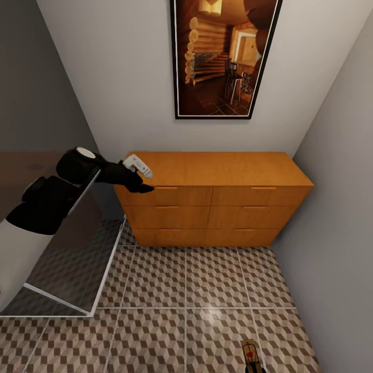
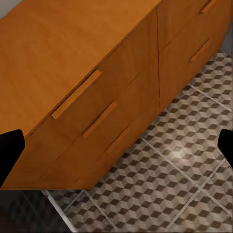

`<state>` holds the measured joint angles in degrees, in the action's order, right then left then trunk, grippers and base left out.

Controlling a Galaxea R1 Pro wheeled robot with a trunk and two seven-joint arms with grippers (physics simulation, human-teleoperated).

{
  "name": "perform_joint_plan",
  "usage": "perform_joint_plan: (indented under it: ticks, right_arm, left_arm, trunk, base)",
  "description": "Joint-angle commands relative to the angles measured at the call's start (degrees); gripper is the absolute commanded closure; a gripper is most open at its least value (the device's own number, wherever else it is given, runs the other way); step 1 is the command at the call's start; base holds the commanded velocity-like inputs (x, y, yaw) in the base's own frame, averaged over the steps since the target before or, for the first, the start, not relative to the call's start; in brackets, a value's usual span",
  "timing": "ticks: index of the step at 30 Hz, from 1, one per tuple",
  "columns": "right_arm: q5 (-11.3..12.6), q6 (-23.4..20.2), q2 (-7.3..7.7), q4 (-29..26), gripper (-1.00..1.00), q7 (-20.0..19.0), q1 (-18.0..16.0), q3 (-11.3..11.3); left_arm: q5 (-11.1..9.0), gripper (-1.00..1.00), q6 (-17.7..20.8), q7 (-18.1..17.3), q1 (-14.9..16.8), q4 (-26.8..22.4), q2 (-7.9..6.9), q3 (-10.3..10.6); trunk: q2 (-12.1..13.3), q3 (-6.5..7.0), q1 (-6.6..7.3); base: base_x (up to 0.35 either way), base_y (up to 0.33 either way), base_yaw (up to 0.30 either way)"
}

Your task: Take the four mousetraps from the cabinet in the bathroom and place them on the bathroom floor. Make sure all four end up on the same floor surface, and ensure that at least two of them are either under or directly next to the same bathroom sink.

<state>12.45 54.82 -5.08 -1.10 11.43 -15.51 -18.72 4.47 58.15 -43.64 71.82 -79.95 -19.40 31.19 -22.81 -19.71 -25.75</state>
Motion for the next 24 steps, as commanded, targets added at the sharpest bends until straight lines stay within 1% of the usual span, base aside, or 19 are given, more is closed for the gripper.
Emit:
perform_joint_plan:
  ticks: [1,4,5,6,7,8,9,12,13,17,18,20,21,24]
  right_arm:
    - [0.56,0.2,-0.02,0.05,1.0,-0.01,-0.04,-0.51]
    - [0.56,0.2,-0.02,0.05,1.0,-0.01,-0.04,-0.5]
    - [0.56,0.2,-0.02,0.05,1.0,-0.01,-0.04,-0.51]
    - [0.56,0.2,-0.02,0.05,1.0,-0.01,-0.04,-0.51]
    - [0.56,0.2,-0.02,0.05,1.0,-0.01,-0.04,-0.5]
    - [0.56,0.2,-0.02,0.05,1.0,-0.01,-0.04,-0.51]
    - [0.56,0.2,-0.02,0.05,1.0,-0.01,-0.04,-0.51]
    - [0.56,0.2,-0.02,0.05,1.0,-0.01,-0.04,-0.49]
    - [0.56,0.2,-0.02,0.05,1.0,-0.01,-0.04,-0.51]
    - [0.56,0.2,-0.02,0.05,1.0,-0.01,-0.04,-0.49]
    - [0.56,0.2,-0.02,0.05,1.0,-0.01,-0.04,-0.5]
    - [0.56,0.2,-0.02,0.05,1.0,-0.01,-0.04,-0.51]
    - [0.56,0.2,-0.02,0.05,1.0,-0.01,-0.04,-0.52]
    - [0.56,0.2,-0.02,0.05,1.0,-0.01,-0.04,-0.52]
  left_arm:
    - [1.85,-1.0,0.13,-1.51,0.08,-0.06,-0.07,0.64]
    - [4.07,-1.0,0.12,-3.29,0.08,-0.09,-0.08,1.15]
    - [5.61,-1.0,0.12,-4.77,0.08,-0.07,-0.06,1.34]
    - [6.39,-1.0,0.12,-5.61,0.08,-0.04,-0.05,1.43]
    - [7.99,-1.0,0.11,-7.48,0.08,0.02,-0.05,1.55]
    - [8.83,-1.0,0.04,-8.45,0.08,0.05,-0.04,1.59]
    - [10.71,-1.0,-0.12,-10.33,0.08,0.08,-0.04,1.71]
    - [13.93,-1.0,-0.3,-12.89,0.08,0.13,-0.03,1.82]
    - [16.22,-1.0,-0.37,-14.41,0.08,0.18,-0.03,1.87]
    - [20.53,-1.0,-0.44,-17.53,0.08,0.28,-0.07,1.91]
    - [22.43,-1.0,-0.48,-19.29,0.08,0.36,-0.09,1.91]
    - [24.08,-1.0,-0.53,-21.19,0.08,0.42,-0.12,1.91]
    - [25.5,-1.0,-0.58,-23.21,0.08,0.57,-0.15,1.91]
    - [27.07,-1.0,-0.68,-26.42,0.08,1.18,-0.18,1.93]
  trunk:
    - [-0.1,-0.1,-0.03]
    - [-0.1,-0.1,-0.03]
    - [-0.1,-0.1,-0.03]
    - [-0.1,-0.1,-0.03]
    - [-0.1,-0.1,-0.03]
    - [-0.1,-0.1,-0.03]
    - [-0.1,-0.1,-0.03]
    - [-0.1,-0.1,-0.03]
    - [-0.1,-0.1,-0.03]
    - [-0.1,-0.1,-0.03]
    - [-0.1,-0.1,-0.03]
    - [-0.1,-0.1,-0.03]
    - [-0.1,-0.1,-0.03]
    - [-0.1,-0.1,-0.03]
  base:
    - [0.0,0.0,0.0]
    - [0.0,0.0,0.0]
    - [0.0,0.0,0.0]
    - [0.0,0.0,0.0]
    - [0.0,0.0,0.0]
    - [0.0,0.0,0.0]
    - [0.0,0.0,0.0]
    - [0.0,0.0,0.0]
    - [0.0,0.0,0.0]
    - [0.0,0.0,0.0]
    - [0.0,0.0,0.0]
    - [0.0,0.0,0.0]
    - [0.0,0.0,0.0]
    - [0.0,0.0,0.0]
